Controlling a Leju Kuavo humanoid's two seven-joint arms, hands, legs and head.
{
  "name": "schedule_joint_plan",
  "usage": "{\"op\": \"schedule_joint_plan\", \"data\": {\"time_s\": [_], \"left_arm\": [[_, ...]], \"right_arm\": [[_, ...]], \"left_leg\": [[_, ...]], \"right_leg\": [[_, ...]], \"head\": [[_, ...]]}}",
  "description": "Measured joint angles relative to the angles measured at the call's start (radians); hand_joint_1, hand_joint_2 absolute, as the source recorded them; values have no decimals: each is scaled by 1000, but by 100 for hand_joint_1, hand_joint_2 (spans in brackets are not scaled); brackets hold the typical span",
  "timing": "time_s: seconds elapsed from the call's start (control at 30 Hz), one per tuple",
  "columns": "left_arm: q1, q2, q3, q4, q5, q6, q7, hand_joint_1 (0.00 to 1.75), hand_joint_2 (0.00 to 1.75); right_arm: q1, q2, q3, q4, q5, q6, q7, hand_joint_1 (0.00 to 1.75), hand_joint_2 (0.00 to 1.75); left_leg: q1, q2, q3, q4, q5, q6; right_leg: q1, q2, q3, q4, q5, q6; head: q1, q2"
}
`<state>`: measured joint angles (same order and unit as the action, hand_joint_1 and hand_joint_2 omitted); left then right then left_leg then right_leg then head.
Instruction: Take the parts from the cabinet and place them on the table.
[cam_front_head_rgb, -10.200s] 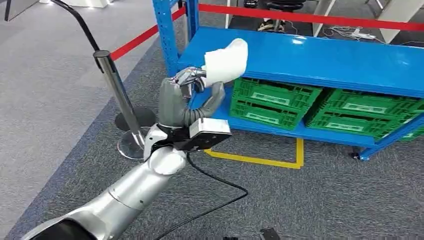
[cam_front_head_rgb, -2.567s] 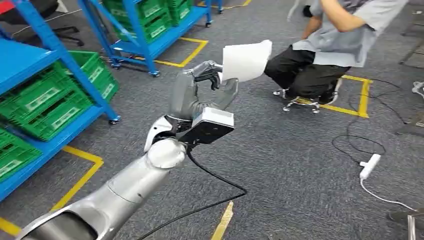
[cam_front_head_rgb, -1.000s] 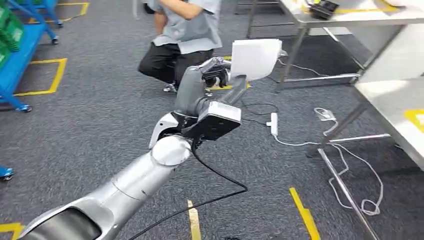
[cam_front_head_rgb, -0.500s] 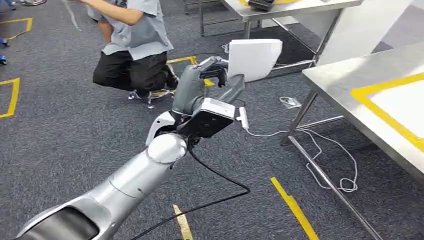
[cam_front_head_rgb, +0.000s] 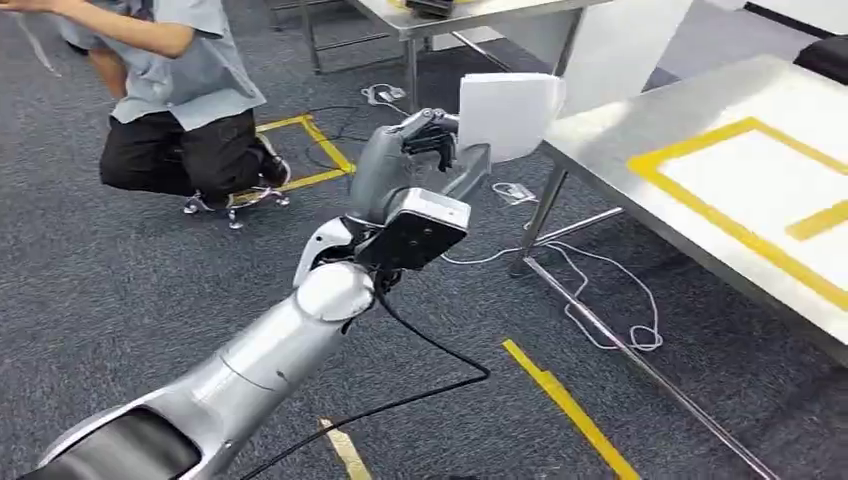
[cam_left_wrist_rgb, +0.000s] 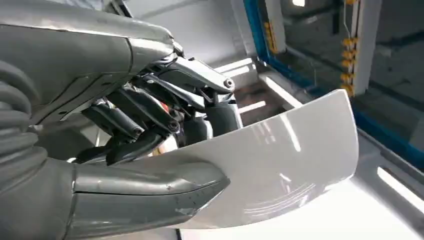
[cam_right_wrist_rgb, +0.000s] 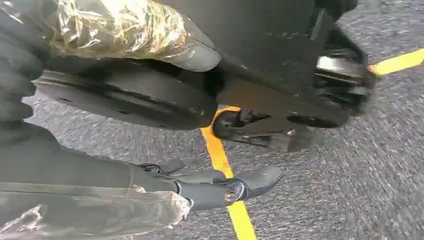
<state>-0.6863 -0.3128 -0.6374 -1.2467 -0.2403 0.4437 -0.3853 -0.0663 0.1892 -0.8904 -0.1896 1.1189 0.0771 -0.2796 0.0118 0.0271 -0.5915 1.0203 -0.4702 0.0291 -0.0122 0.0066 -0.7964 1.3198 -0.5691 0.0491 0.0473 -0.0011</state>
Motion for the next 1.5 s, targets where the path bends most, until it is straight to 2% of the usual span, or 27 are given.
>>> {"op": "schedule_joint_plan", "data": {"time_s": [0.03,0.1,0.13,0.17,0.3,0.33,0.4,0.47,0.53,0.63,0.67,0.7,0.73,0.83,0.9,0.93,1.0,1.03,1.07,1.13,1.17,1.2,1.23,1.33,1.37,1.43,1.5], "left_arm": [[1,0,0,0,0,0,0,175,175],[0,0,0,0,0,0,0,175,175],[0,0,0,0,0,0,0,175,175],[-1,-1,1,0,1,-2,0,175,175],[-1,-1,4,0,23,-16,2,175,175],[-2,-4,4,-1,27,-16,2,175,175],[-2,-2,6,-1,32,-17,-1,175,175],[2,5,10,2,34,-17,-1,175,175],[6,11,12,6,38,-18,-1,175,175],[5,12,13,8,37,-16,-3,175,175],[4,13,14,8,37,-15,-4,175,175],[4,13,16,8,33,-14,-5,175,175],[4,14,21,8,31,-12,-5,175,175],[3,12,27,8,27,-6,-6,175,175],[1,12,30,8,27,-1,-6,175,175],[1,13,33,8,27,2,-6,175,175],[6,19,40,9,29,5,-6,175,175],[9,21,45,9,30,6,-6,175,175],[11,21,49,9,31,6,-6,175,175],[11,23,56,9,31,6,-7,175,175],[11,24,58,9,31,6,-8,175,175],[10,25,62,9,31,6,-11,175,175],[10,27,68,9,31,7,-12,175,175],[10,28,74,9,31,7,-15,175,175],[9,28,75,8,31,7,-16,175,175],[7,32,80,8,31,6,-19,175,175],[14,41,82,8,31,6,-19,175,175]], "right_arm": [[1,0,0,0,0,0,0,0,175],[2,0,-2,0,0,0,0,0,175],[2,0,-2,0,-1,0,0,0,175],[0,0,-2,0,-1,0,0,0,175],[-1,0,-7,0,-2,-1,1,0,175],[1,0,-8,0,-2,-2,3,0,175],[1,0,-10,0,-2,-4,6,0,175],[-5,0,-11,0,-2,-8,13,0,175],[-1,0,-11,0,-2,-14,20,0,175],[2,0,-12,0,-1,-22,25,0,175],[1,1,-12,0,-1,-23,26,0,175],[-1,3,-12,0,0,-24,27,0,175],[-2,3,-12,0,0,-24,27,0,175],[7,3,-12,0,2,-24,27,0,175],[6,2,-12,0,2,-25,27,0,175],[3,2,-12,0,2,-25,27,0,175],[0,2,-12,0,1,-25,27,0,175],[1,2,-12,0,-1,-25,27,0,175],[2,2,-13,0,-2,-25,27,0,175],[4,2,-14,0,-3,-25,27,0,175],[4,2,-15,0,-4,-25,27,0,175],[1,2,-15,0,-4,-24,27,0,175],[-2,2,-15,0,-4,-25,26,0,175],[2,2,-16,0,-4,-24,26,0,175],[5,2,-16,0,-4,-24,26,0,175],[3,2,-17,0,-5,-24,24,0,175],[-2,2,-17,0,-5,-24,23,0,175]], "left_leg": [[0,13,1,0,-1,-1],[0,36,5,0,-6,-5],[0,47,9,0,-9,-8],[-3,55,13,0,-12,-14],[-13,96,19,0,-18,-30],[-9,89,20,3,-27,-40],[-1,3,-5,74,-74,-45],[-1,-16,-88,238,-145,-48],[-2,-19,-134,306,-144,-47],[-2,-40,-67,132,-11,-32],[-1,-86,-35,59,25,-26],[3,-117,-20,23,19,-17],[2,-110,-13,8,7,-23],[3,-83,-10,-2,12,-13],[5,-56,-4,-10,15,-4],[4,-42,-4,-9,13,-1],[2,-12,-4,-9,10,1],[2,3,-4,-8,9,0],[2,15,-2,-8,7,-2],[4,39,5,-7,0,-10],[3,49,11,-7,-4,-15],[-7,57,12,-7,-9,-22],[-9,65,13,-4,-11,-25],[-7,99,23,-8,-15,-38],[0,82,23,-1,-26,-48],[2,2,-16,96,-89,-50],[1,-17,-95,254,-153,-50]], "right_leg": [[-1,-2,2,-4,13,1],[-1,-15,71,-131,85,1],[0,-37,123,-223,122,-1],[7,-92,158,-291,122,-2],[17,-52,164,-299,122,-30],[9,-40,172,-305,126,-38],[5,-21,175,-306,125,-48],[5,9,175,-306,126,-53],[7,39,177,-306,126,-53],[8,85,182,-305,125,-52],[5,95,181,-305,126,-51],[11,108,176,-298,123,-44],[6,118,168,-298,126,-40],[1,148,150,-304,129,-19],[7,48,127,-244,90,-14],[5,22,91,-171,53,-9],[0,3,21,-33,1,-2],[-2,-1,6,-5,1,2],[-5,-4,16,-24,21,5],[-9,-27,103,-184,106,7],[-8,-67,156,-277,137,7],[9,-105,179,-300,115,3],[4,-83,174,-303,122,-12],[7,-50,169,-300,120,-30],[-1,-38,176,-305,123,-38],[-1,-16,177,-305,123,-46],[1,15,177,-305,122,-51]], "head": [[0,0],[1,0],[0,0],[1,0],[-3,0],[-4,0],[-11,0],[-16,0],[-16,0],[-16,0],[-16,0],[-14,0],[-18,0],[-21,0],[-8,0],[-7,0],[-8,0],[-7,0],[-8,0],[-8,0],[-7,0],[-5,0],[-10,0],[-9,0],[-10,0],[-16,0],[-18,0]]}}
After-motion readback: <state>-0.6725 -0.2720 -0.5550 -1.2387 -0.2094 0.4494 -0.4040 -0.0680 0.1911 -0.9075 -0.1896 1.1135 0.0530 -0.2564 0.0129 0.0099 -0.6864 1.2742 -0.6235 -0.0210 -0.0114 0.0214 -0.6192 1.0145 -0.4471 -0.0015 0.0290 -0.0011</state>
